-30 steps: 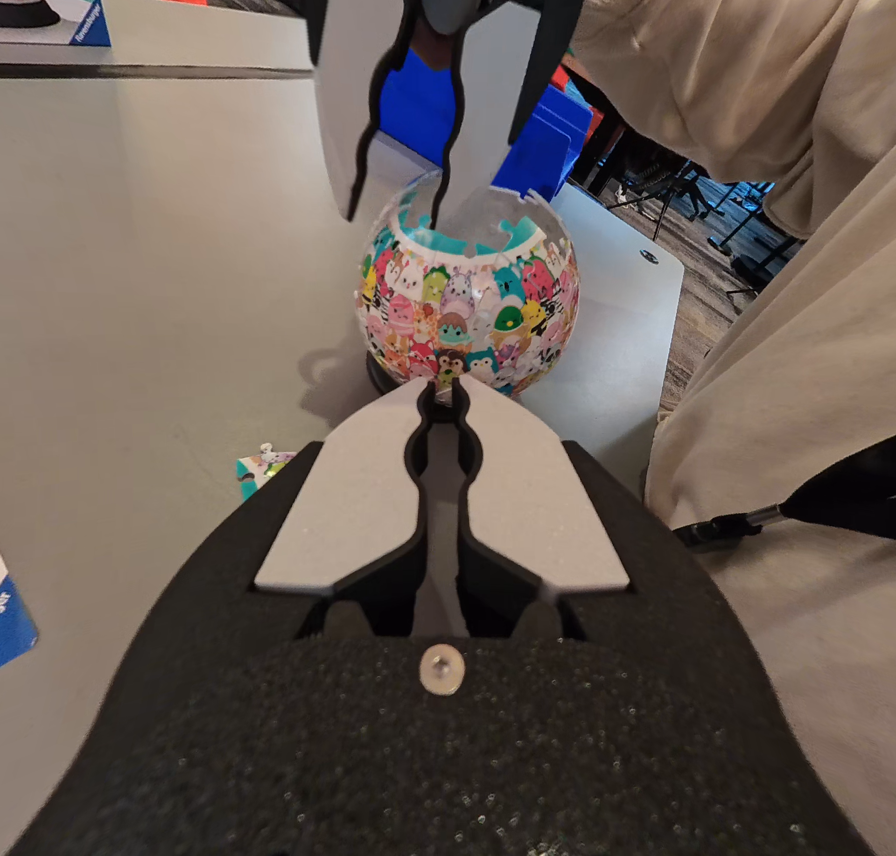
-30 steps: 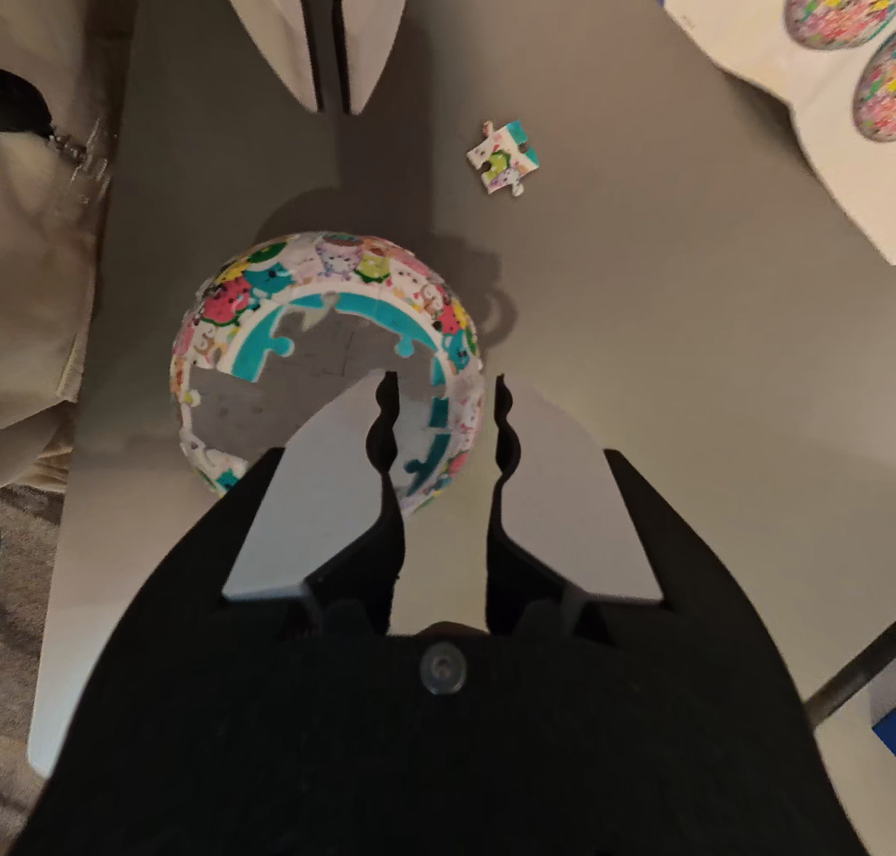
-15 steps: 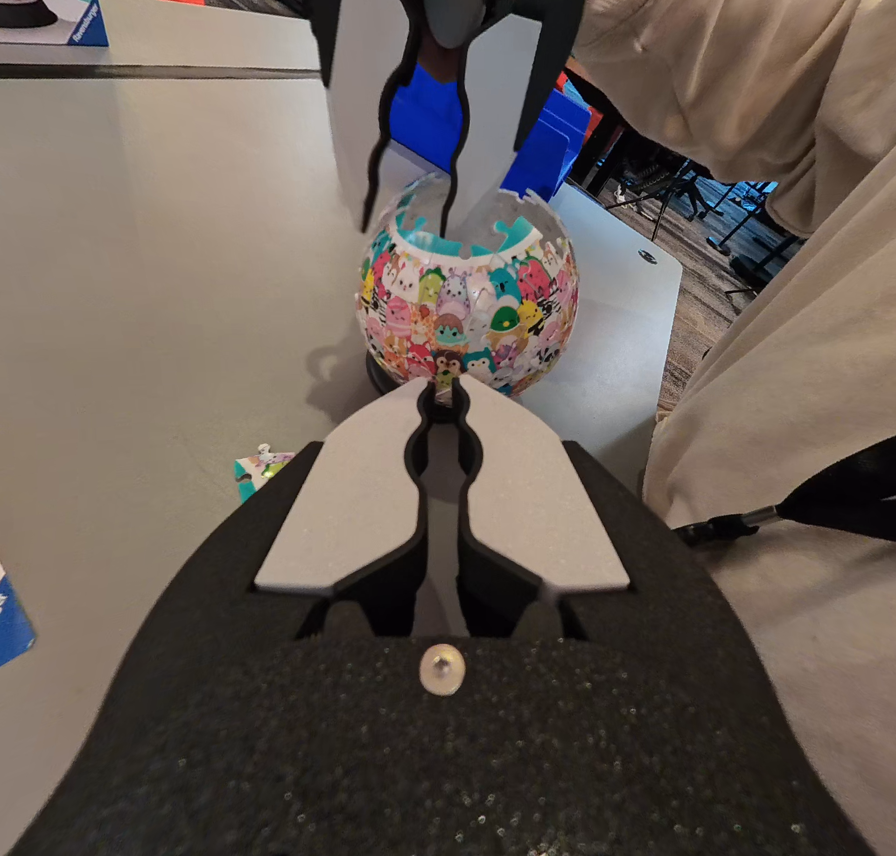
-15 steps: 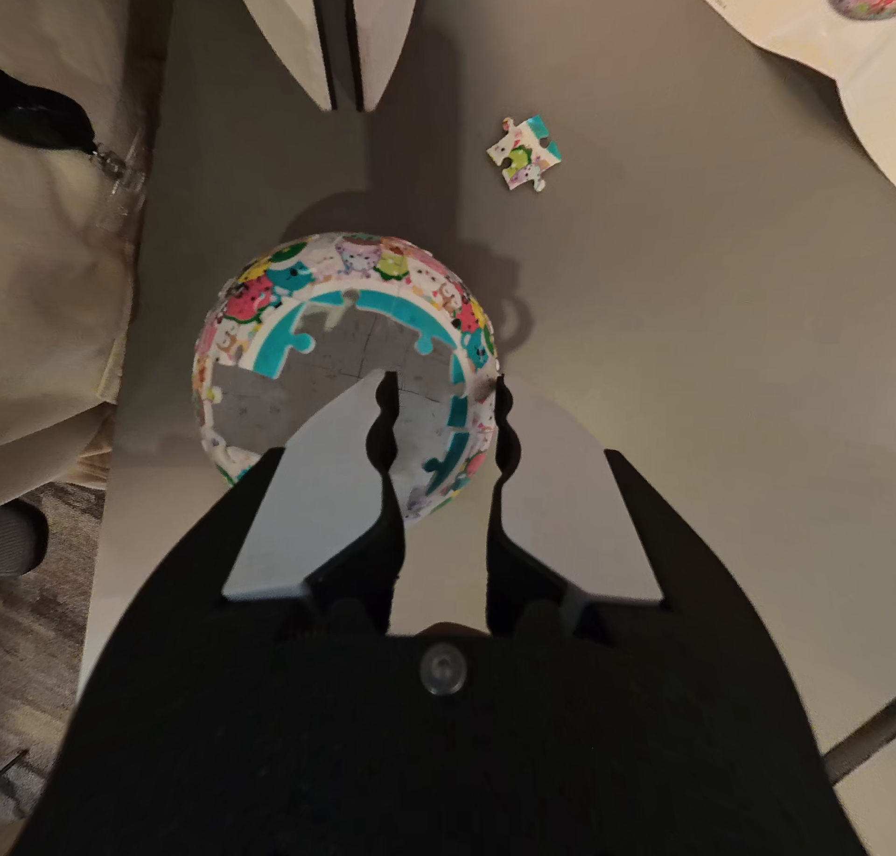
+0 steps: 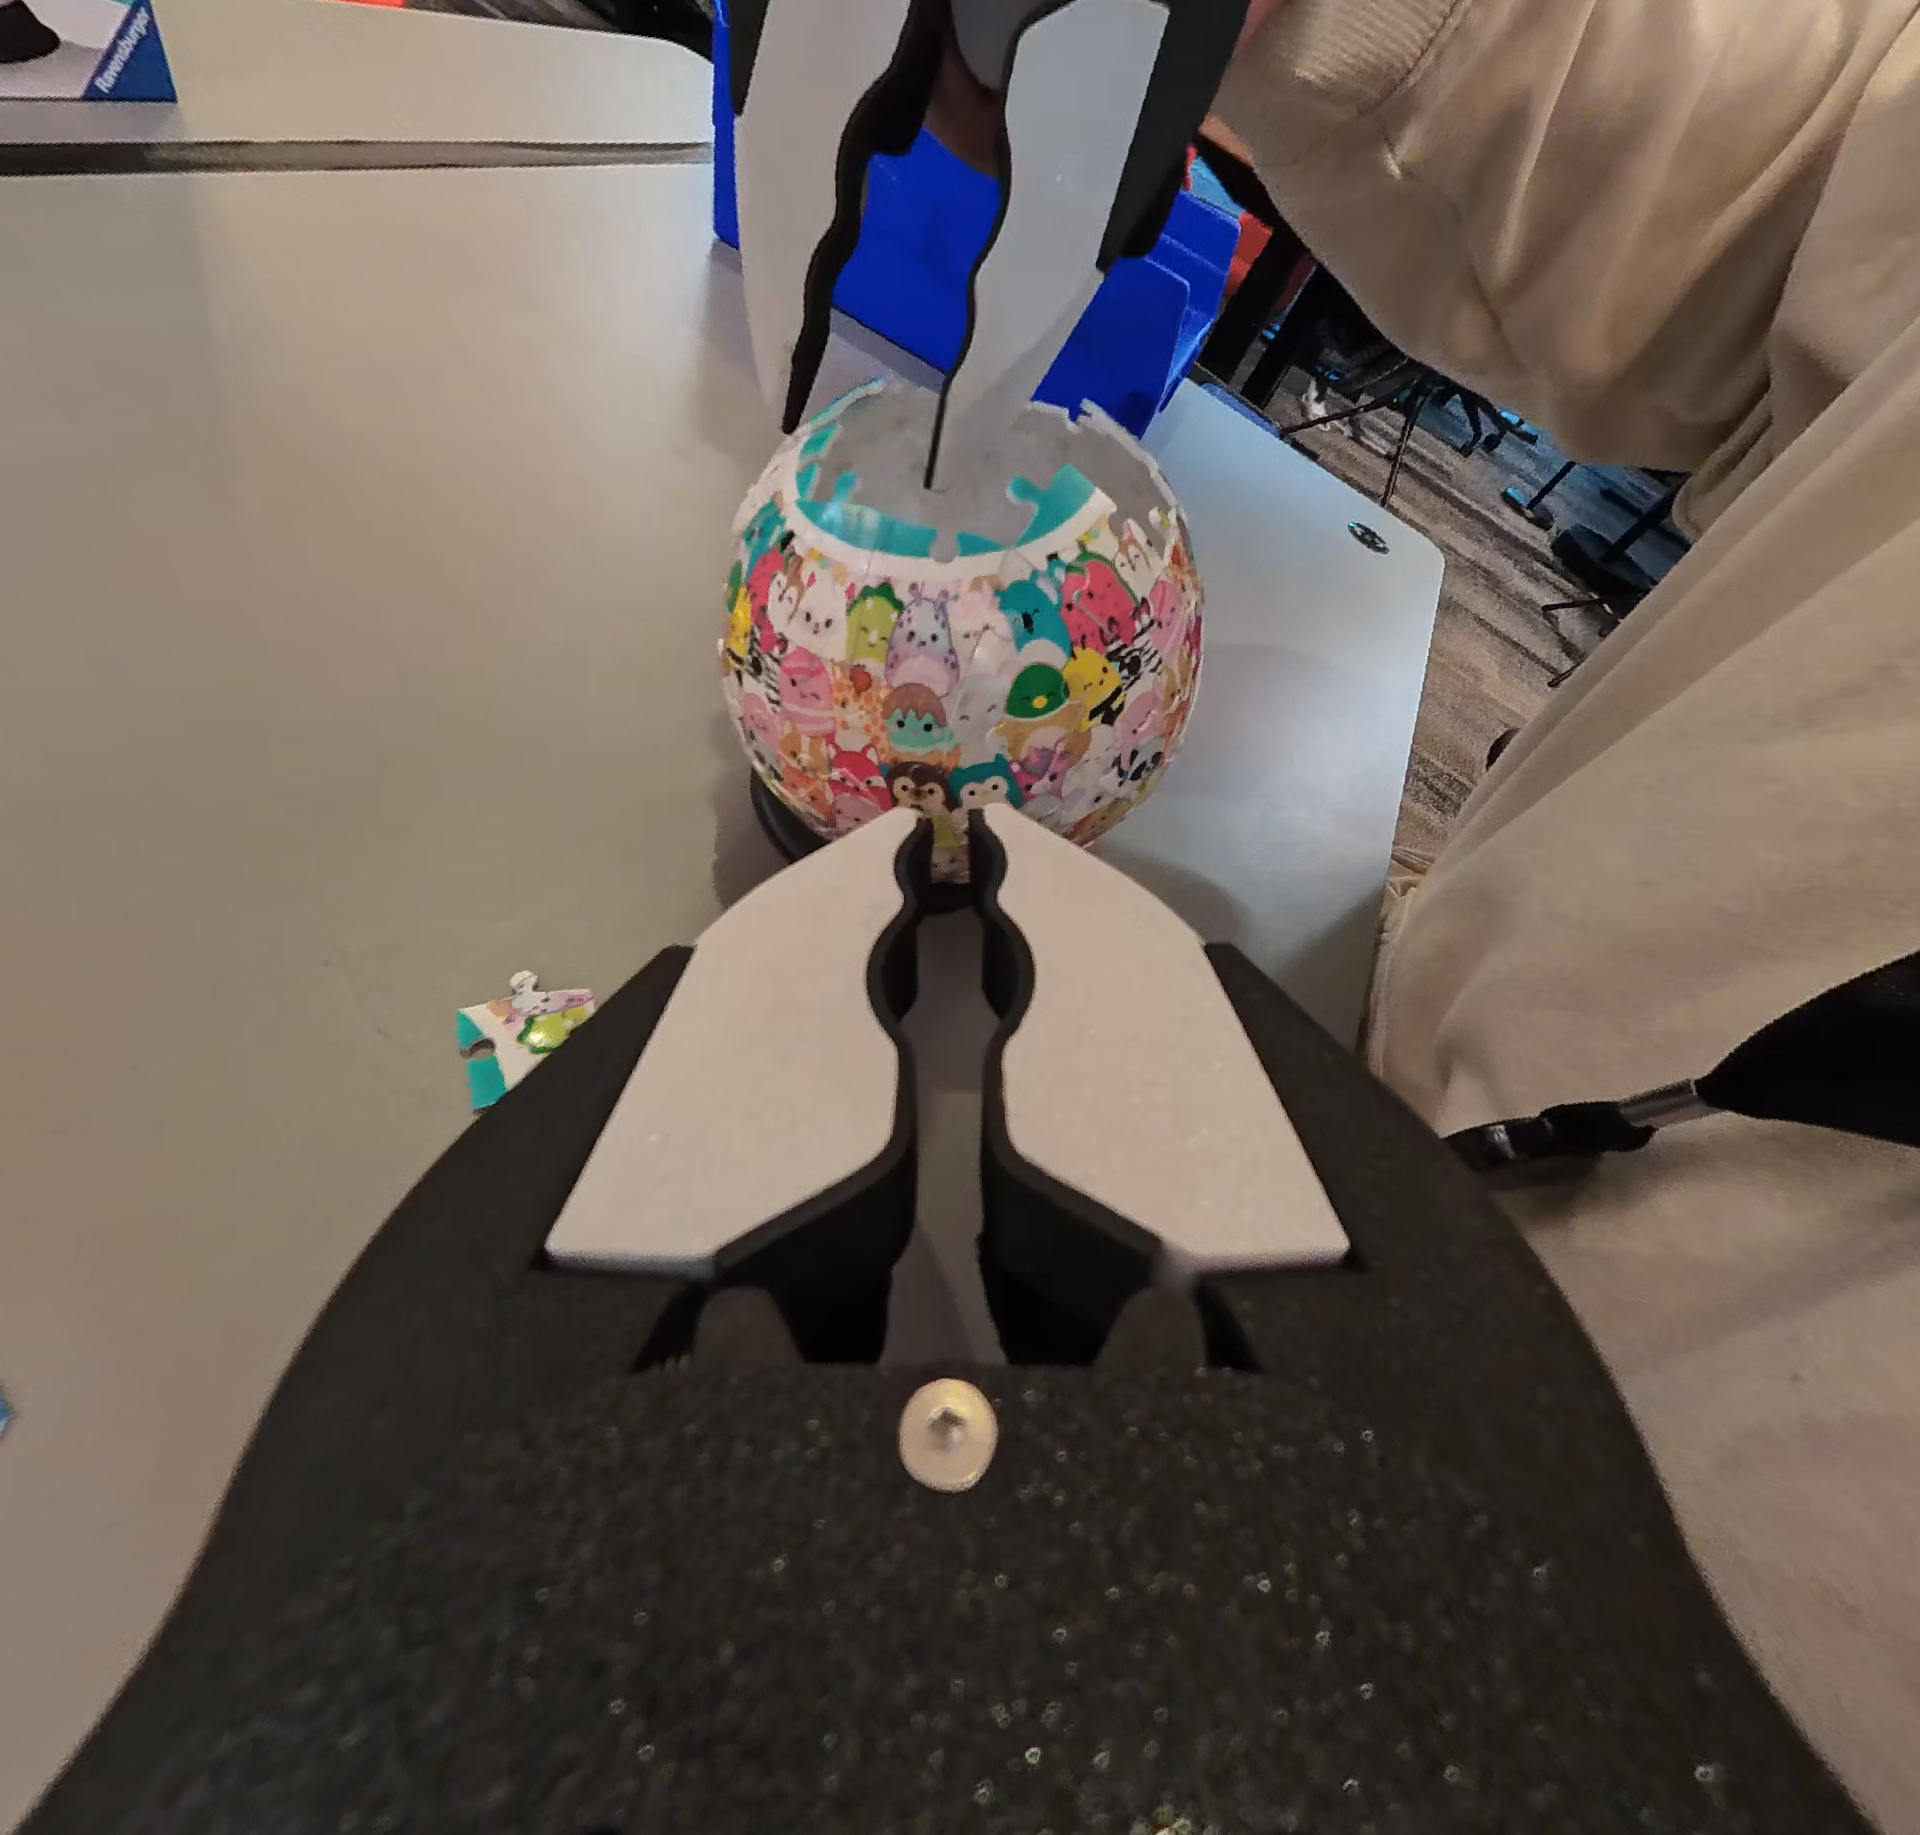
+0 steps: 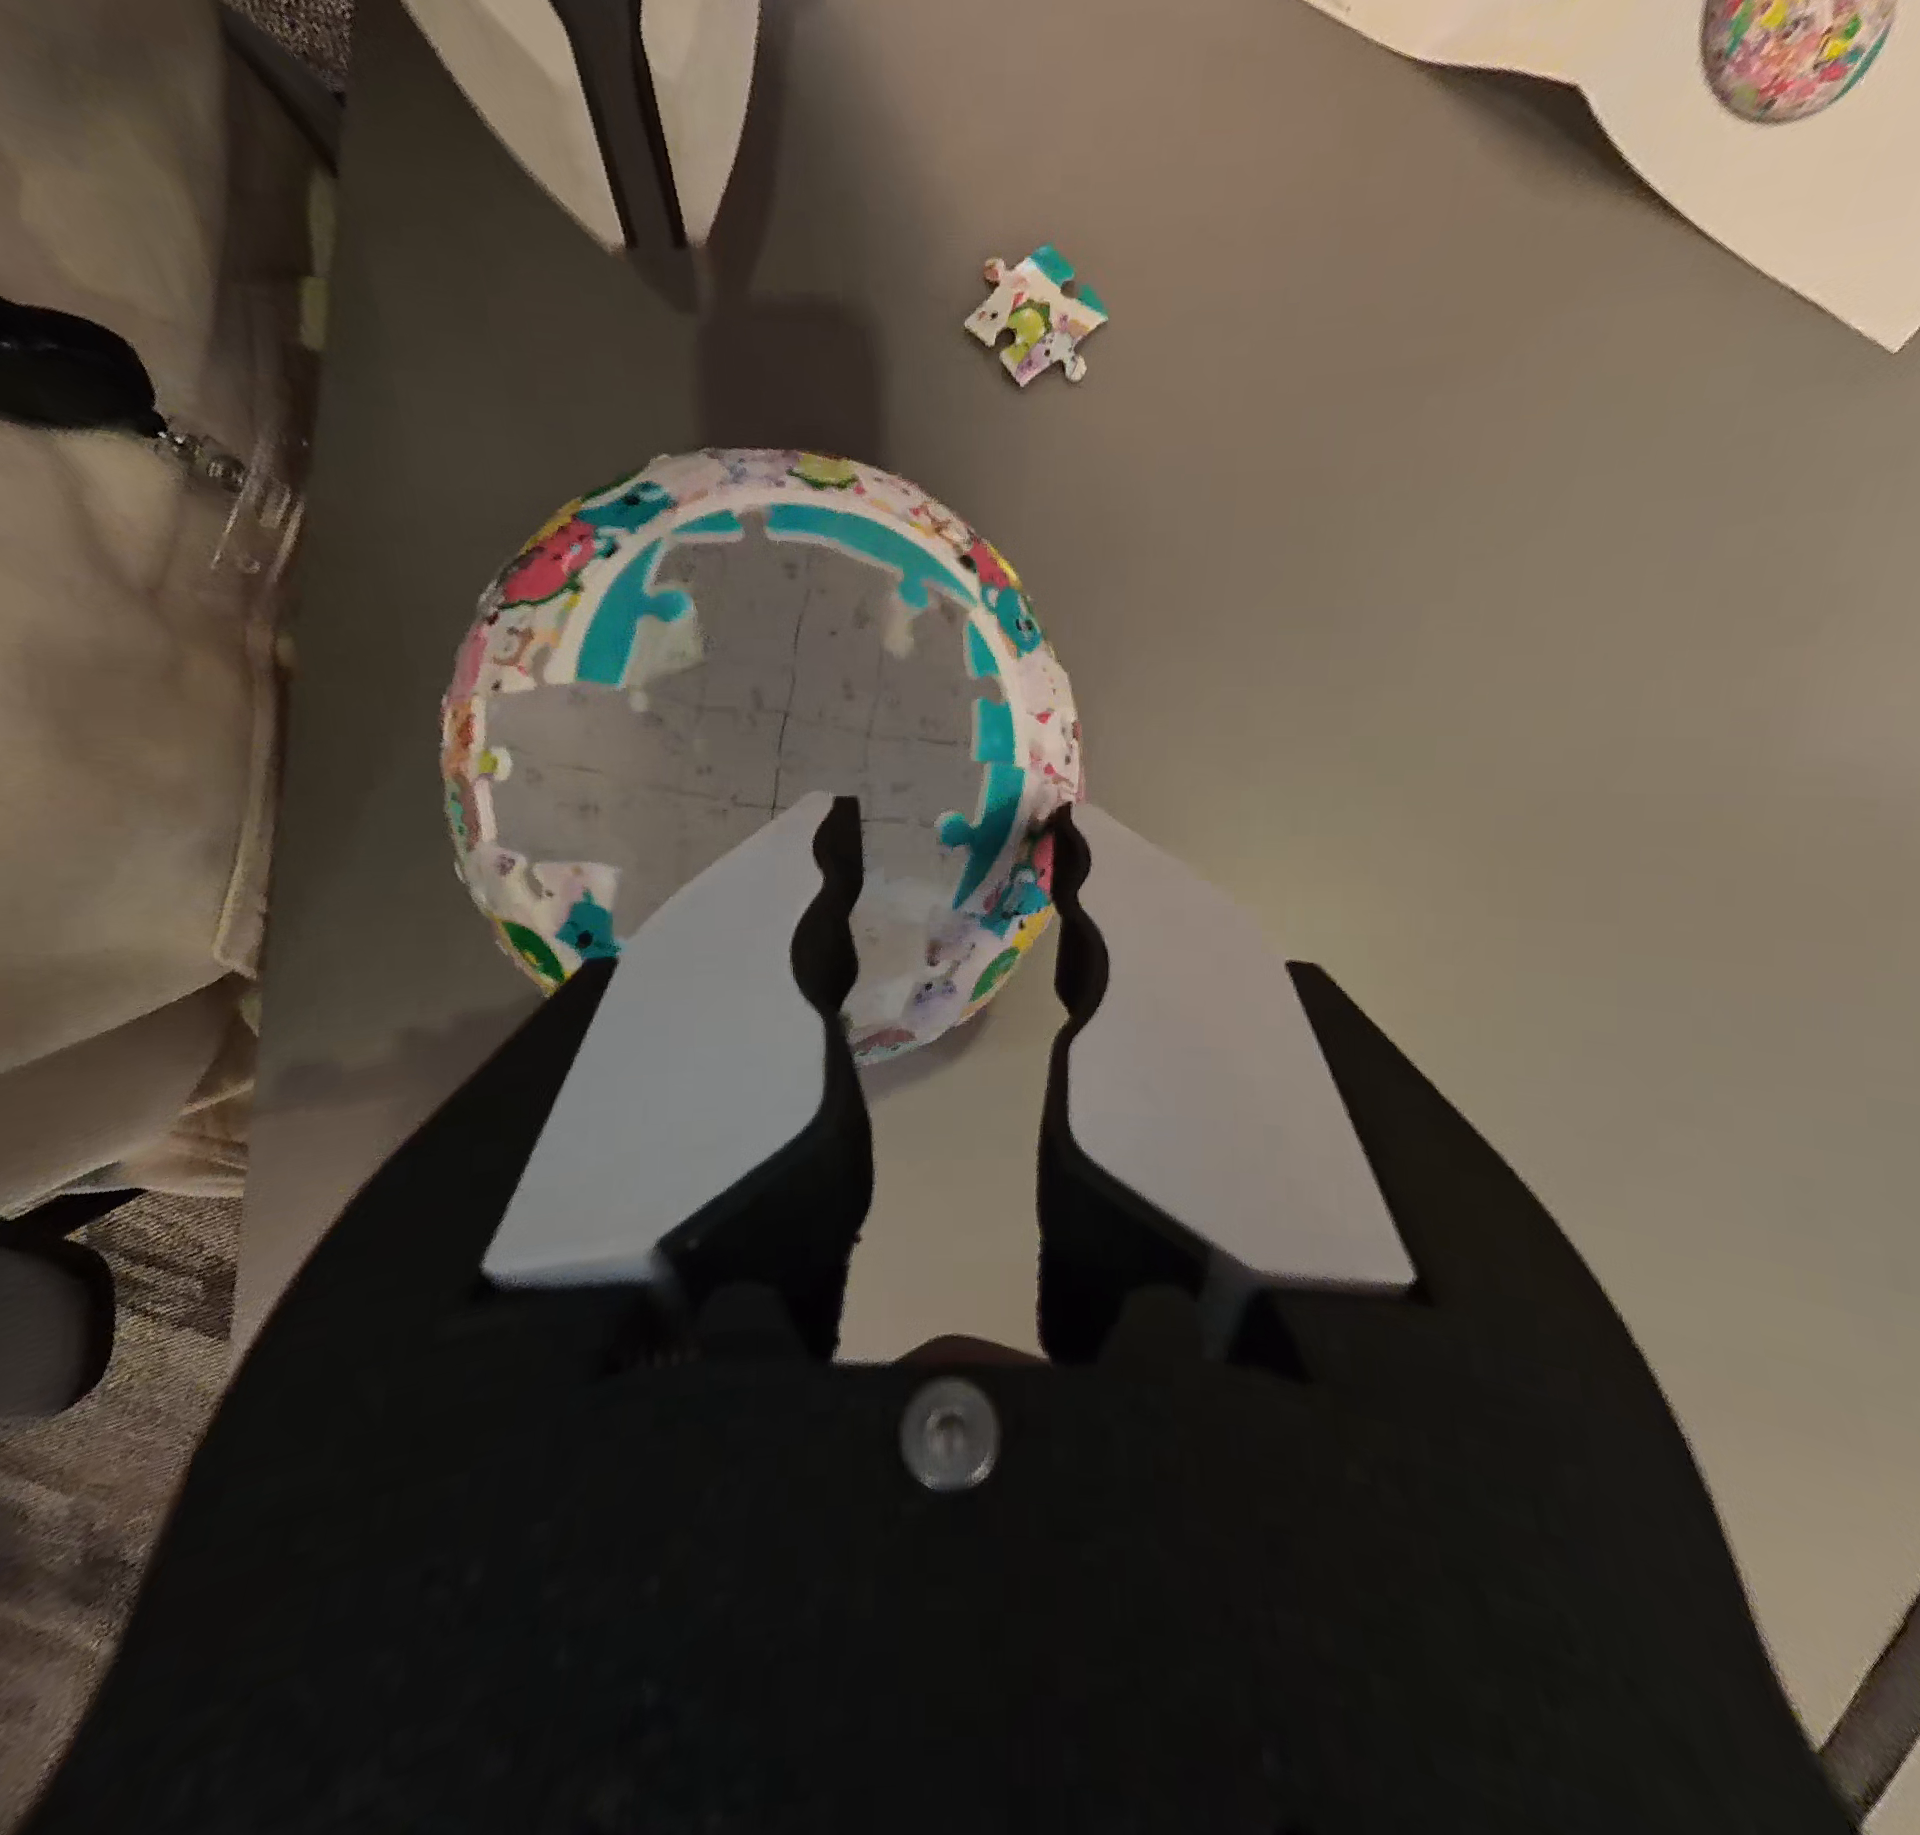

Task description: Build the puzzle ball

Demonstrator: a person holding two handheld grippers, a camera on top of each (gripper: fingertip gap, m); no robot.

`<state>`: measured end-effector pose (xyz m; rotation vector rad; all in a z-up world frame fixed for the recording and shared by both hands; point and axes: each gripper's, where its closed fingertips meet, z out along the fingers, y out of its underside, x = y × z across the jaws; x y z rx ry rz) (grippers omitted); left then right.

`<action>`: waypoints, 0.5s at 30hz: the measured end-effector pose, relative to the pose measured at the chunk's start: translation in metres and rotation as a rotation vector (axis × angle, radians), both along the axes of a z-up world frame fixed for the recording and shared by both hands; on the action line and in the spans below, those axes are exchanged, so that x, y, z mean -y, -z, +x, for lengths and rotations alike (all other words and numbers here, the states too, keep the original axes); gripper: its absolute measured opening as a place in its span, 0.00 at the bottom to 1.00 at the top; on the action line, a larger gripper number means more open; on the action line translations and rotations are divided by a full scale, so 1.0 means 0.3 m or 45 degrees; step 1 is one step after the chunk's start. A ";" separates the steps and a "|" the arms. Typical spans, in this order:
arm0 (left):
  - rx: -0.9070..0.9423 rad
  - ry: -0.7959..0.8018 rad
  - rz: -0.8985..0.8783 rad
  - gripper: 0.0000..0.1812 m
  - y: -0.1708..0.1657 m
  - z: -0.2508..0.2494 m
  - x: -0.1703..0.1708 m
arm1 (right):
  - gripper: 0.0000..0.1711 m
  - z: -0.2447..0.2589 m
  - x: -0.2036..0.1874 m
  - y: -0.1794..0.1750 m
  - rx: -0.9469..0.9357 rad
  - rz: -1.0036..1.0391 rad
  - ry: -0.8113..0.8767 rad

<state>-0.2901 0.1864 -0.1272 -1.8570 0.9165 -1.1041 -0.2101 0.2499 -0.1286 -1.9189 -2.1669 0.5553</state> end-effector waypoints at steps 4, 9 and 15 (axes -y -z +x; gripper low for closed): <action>-0.002 0.000 0.005 0.03 -0.003 0.002 0.002 | 0.22 0.001 -0.019 -0.015 -0.021 0.018 0.036; 0.001 -0.004 0.003 0.03 -0.004 -0.002 0.000 | 0.19 0.005 -0.003 0.000 0.000 0.024 0.001; -0.009 -0.007 0.007 0.03 0.001 -0.003 -0.001 | 0.17 -0.023 -0.015 -0.029 -0.038 0.189 -0.038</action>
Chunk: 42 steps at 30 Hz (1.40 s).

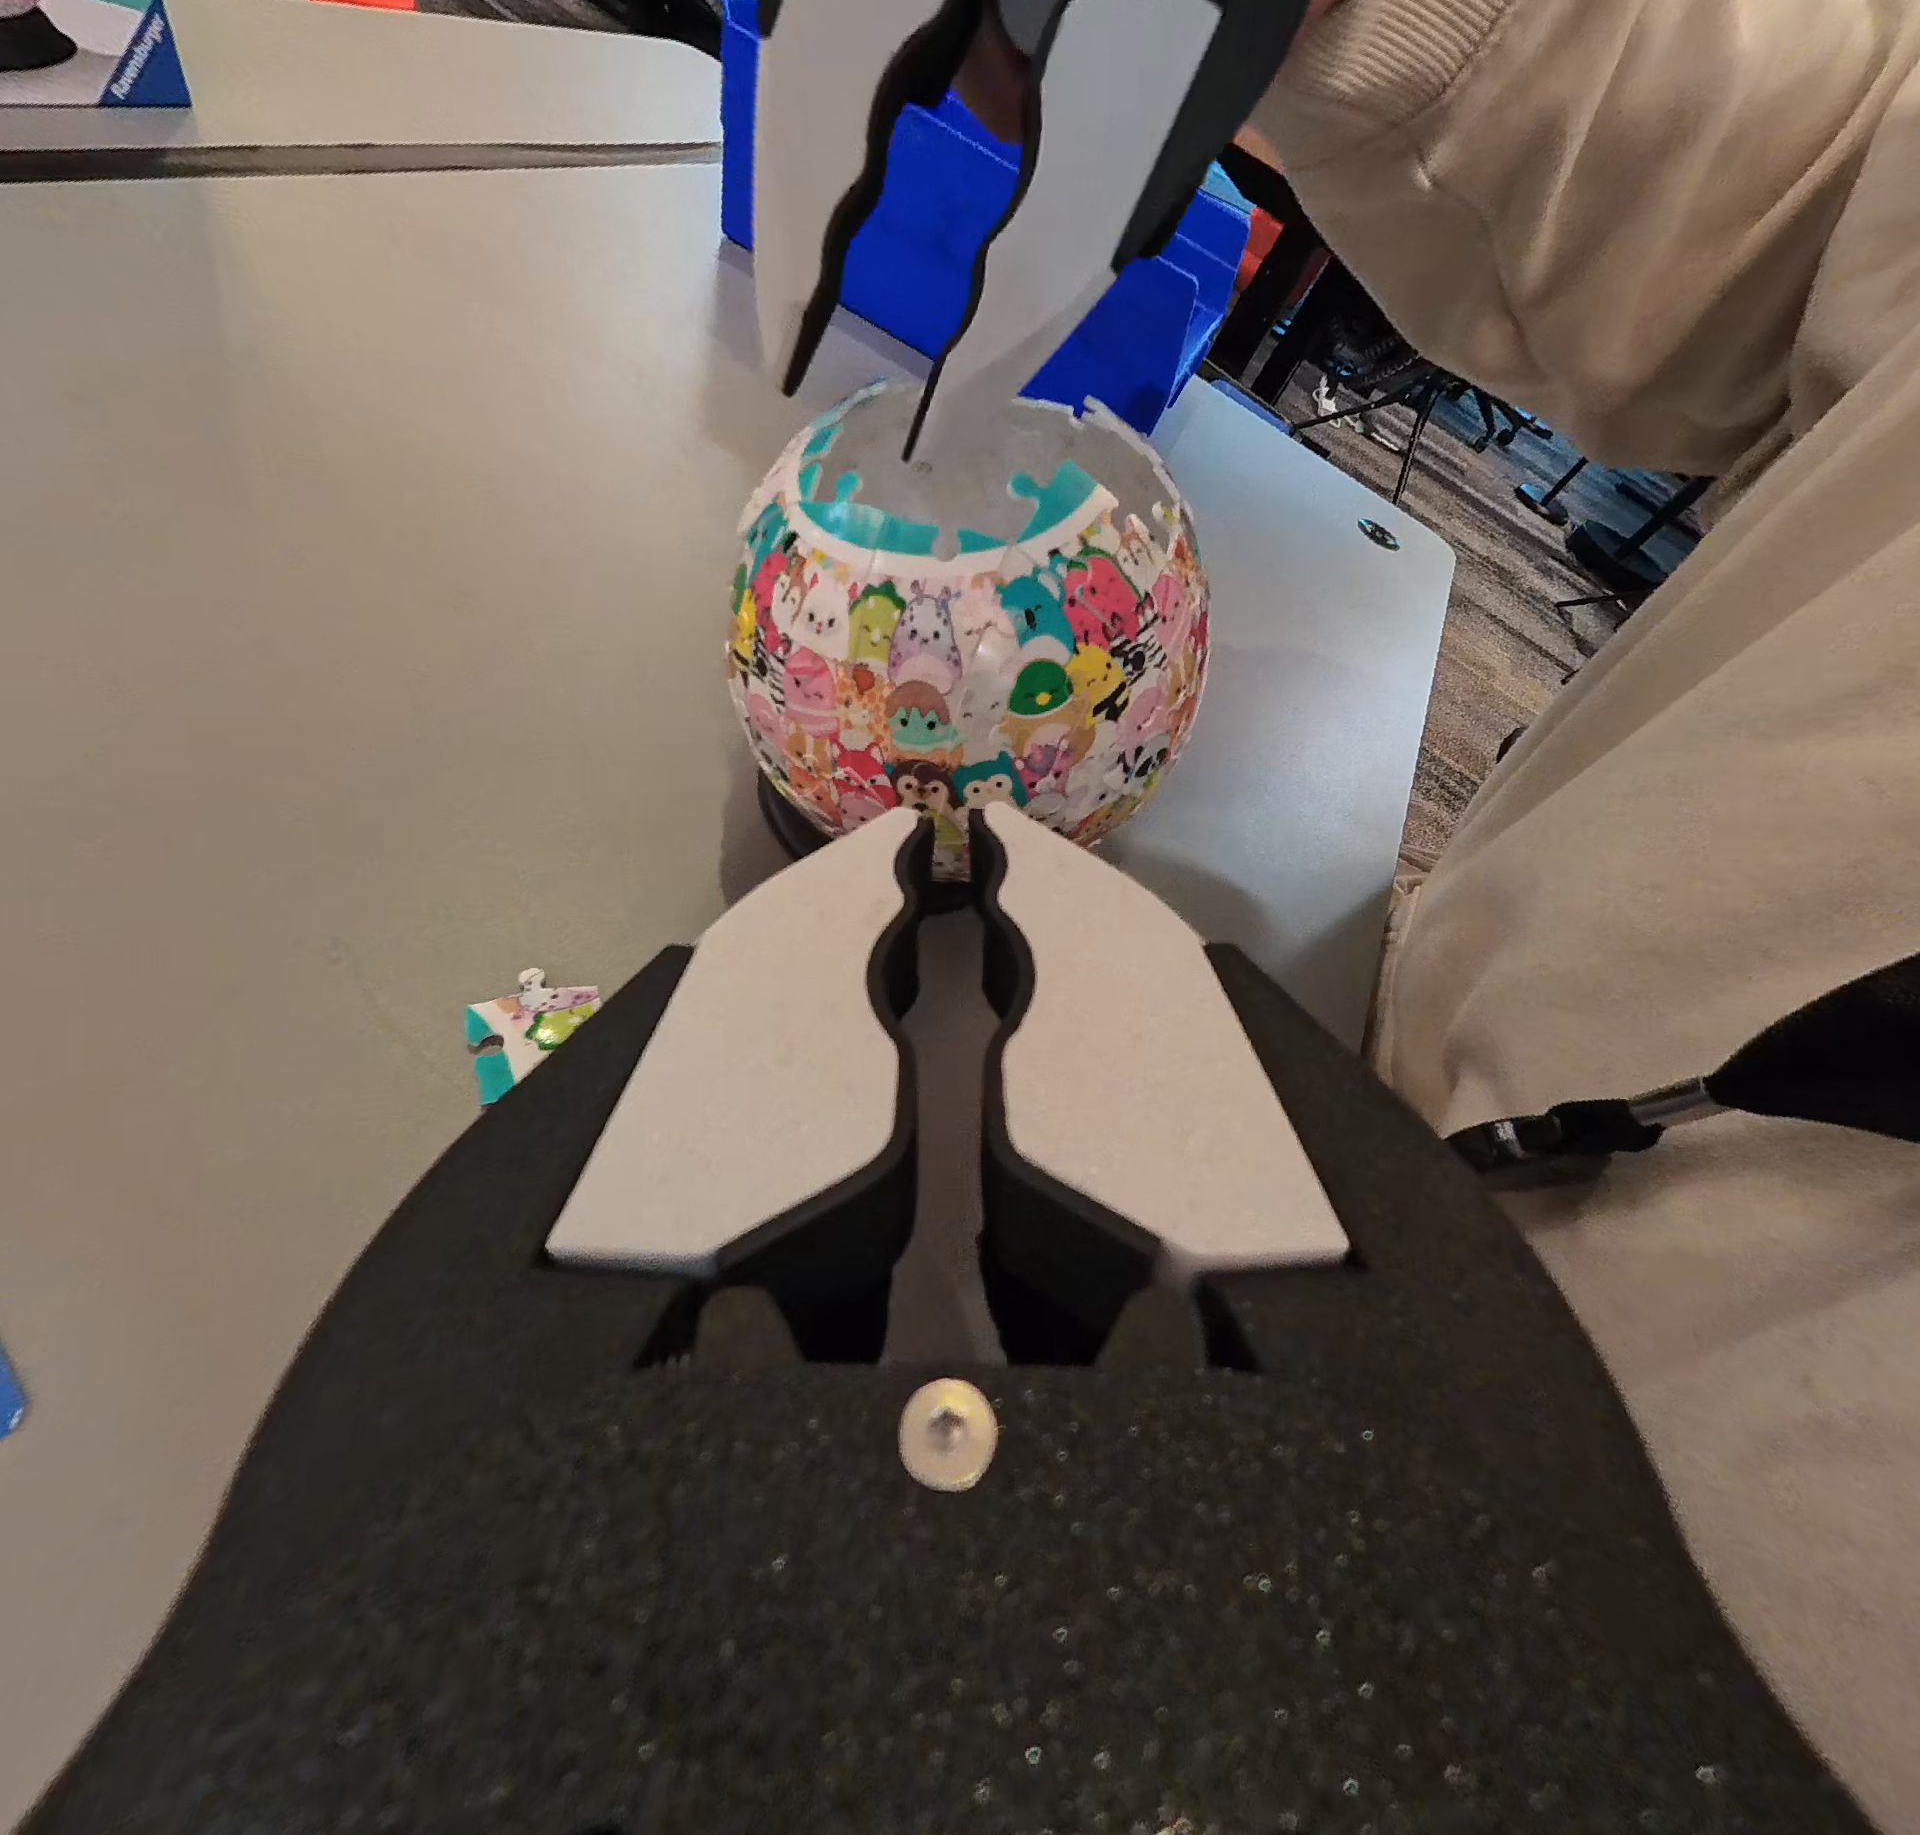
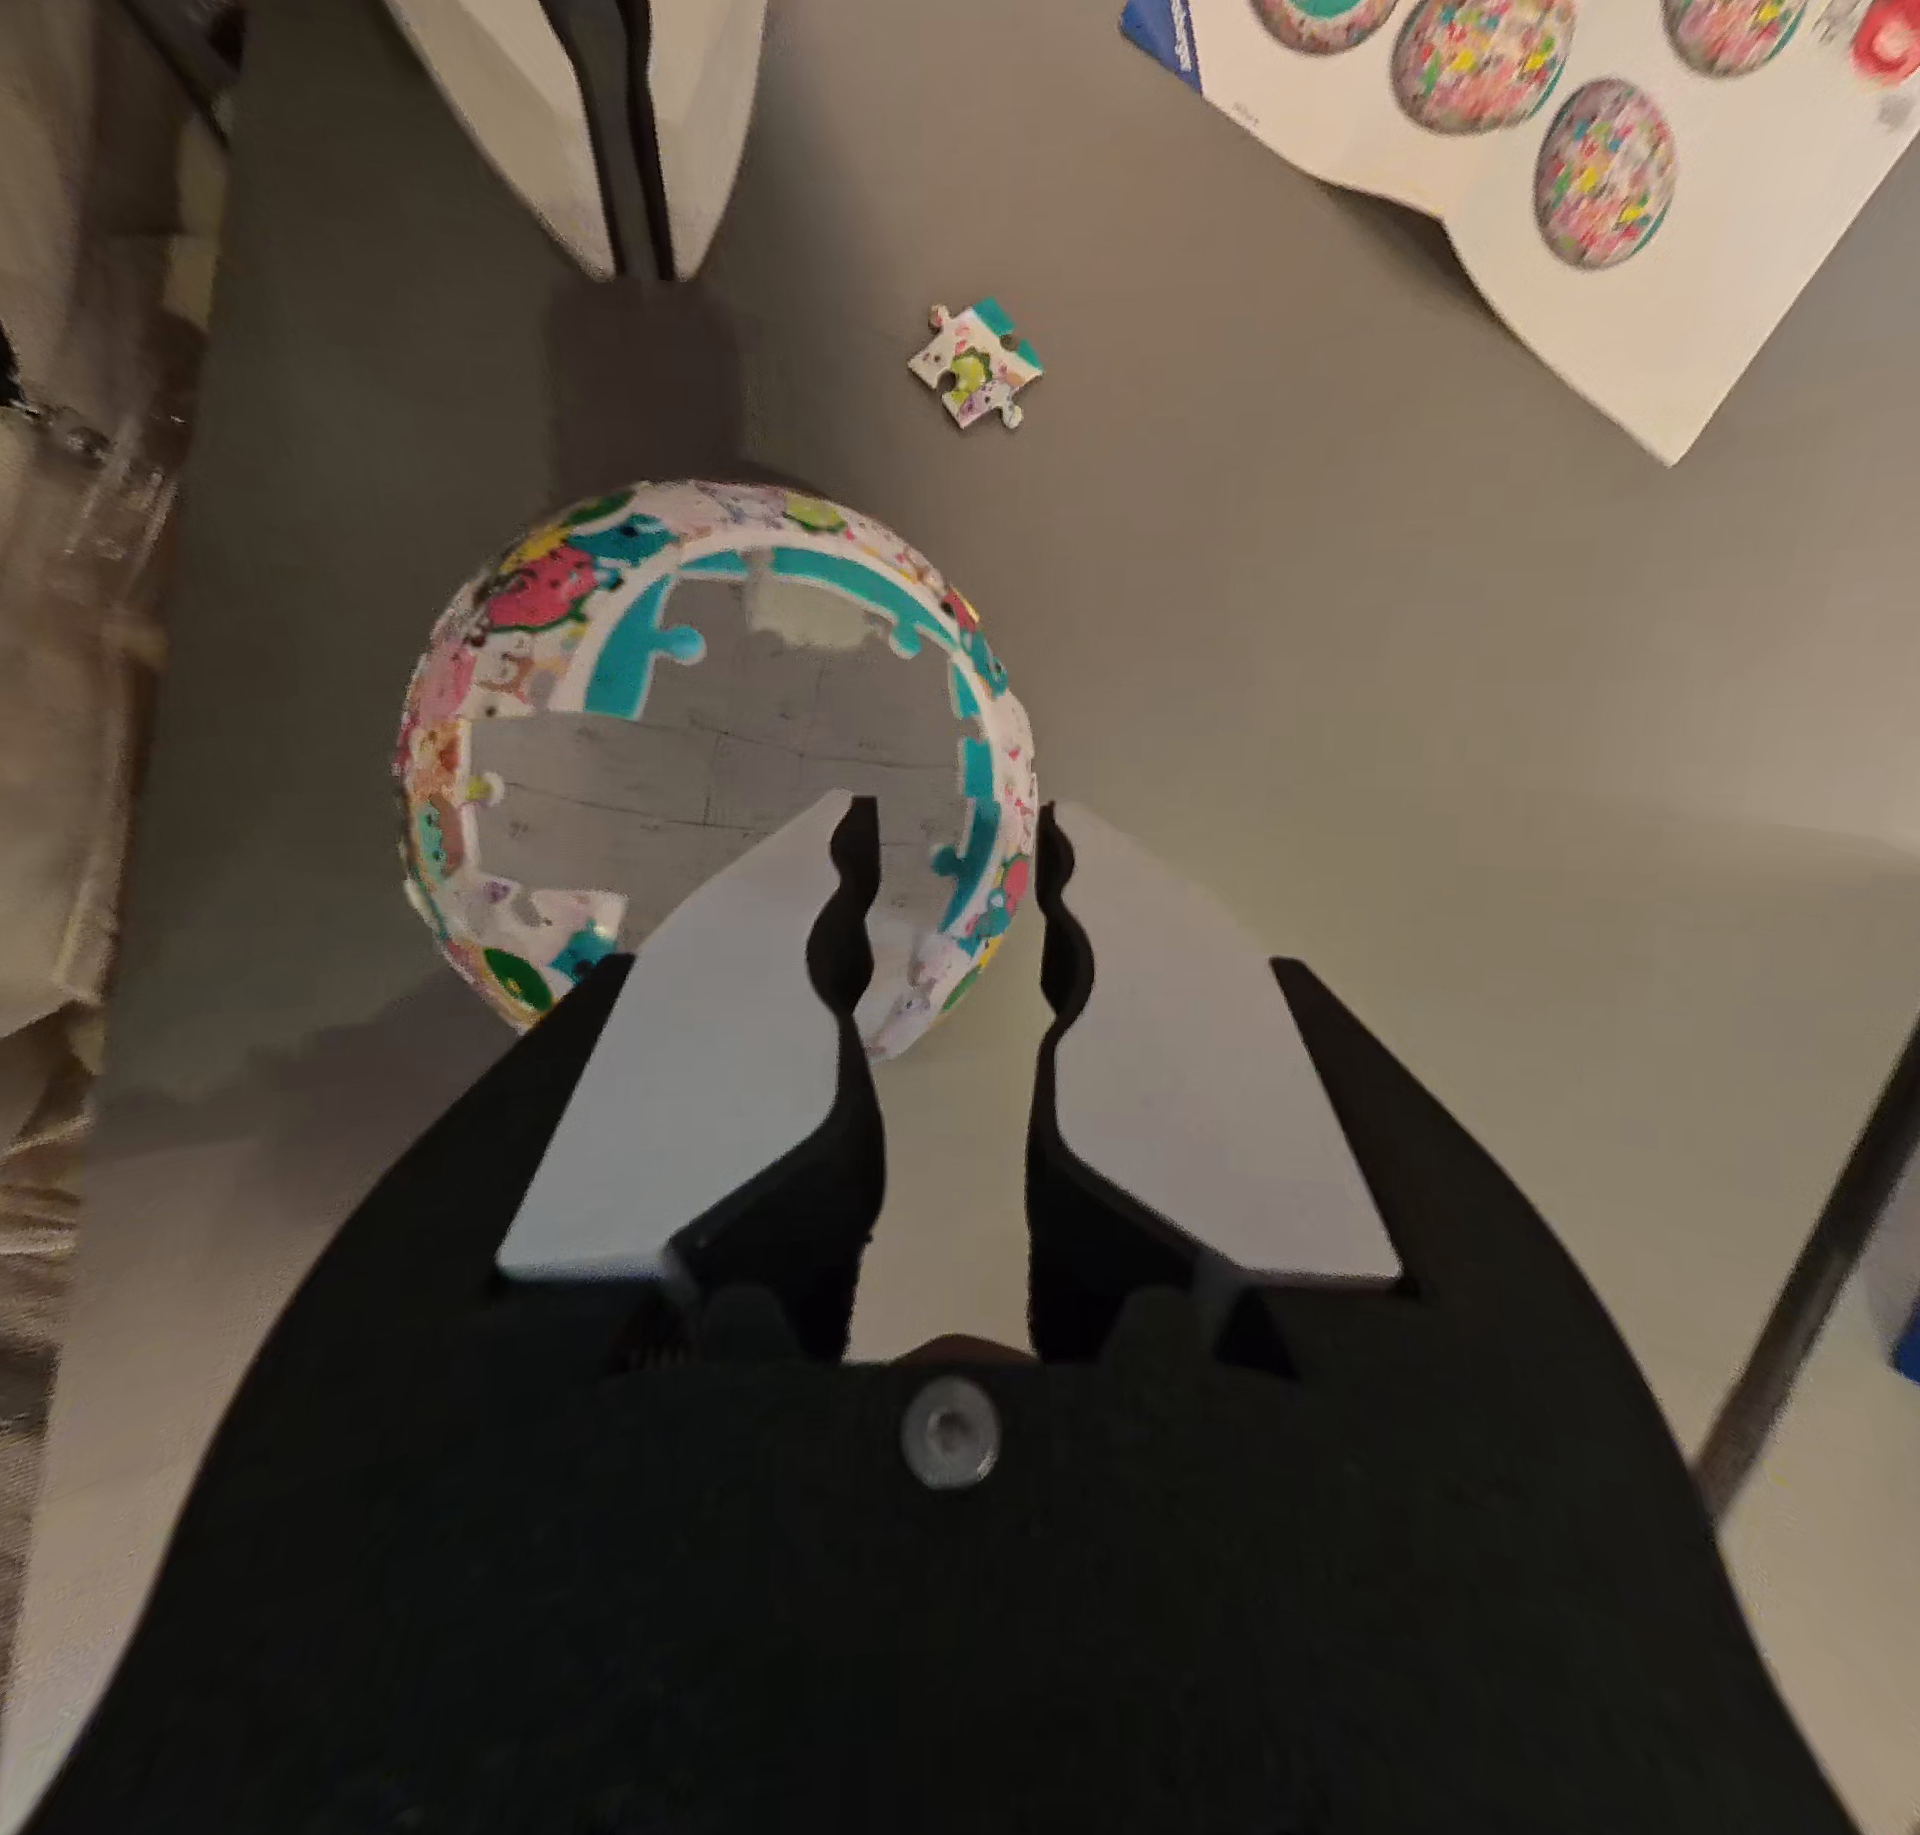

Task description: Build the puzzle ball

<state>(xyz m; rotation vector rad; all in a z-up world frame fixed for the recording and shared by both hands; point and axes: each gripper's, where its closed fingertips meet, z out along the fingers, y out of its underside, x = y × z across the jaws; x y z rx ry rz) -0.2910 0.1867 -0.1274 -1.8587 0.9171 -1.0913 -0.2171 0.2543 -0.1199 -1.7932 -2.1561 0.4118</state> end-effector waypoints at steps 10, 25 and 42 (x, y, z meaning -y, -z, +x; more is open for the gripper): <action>0.001 0.002 -0.007 0.03 0.004 -0.003 -0.002 | 0.07 -0.013 -0.015 0.014 0.035 0.326 -0.025; 0.016 0.011 -0.004 0.03 -0.007 0.001 0.005 | 0.04 -0.014 -0.024 0.010 0.042 0.430 0.003; 0.027 0.004 -0.006 0.03 -0.011 -0.005 0.004 | 0.00 -0.101 -0.072 -0.072 -0.285 -0.465 0.211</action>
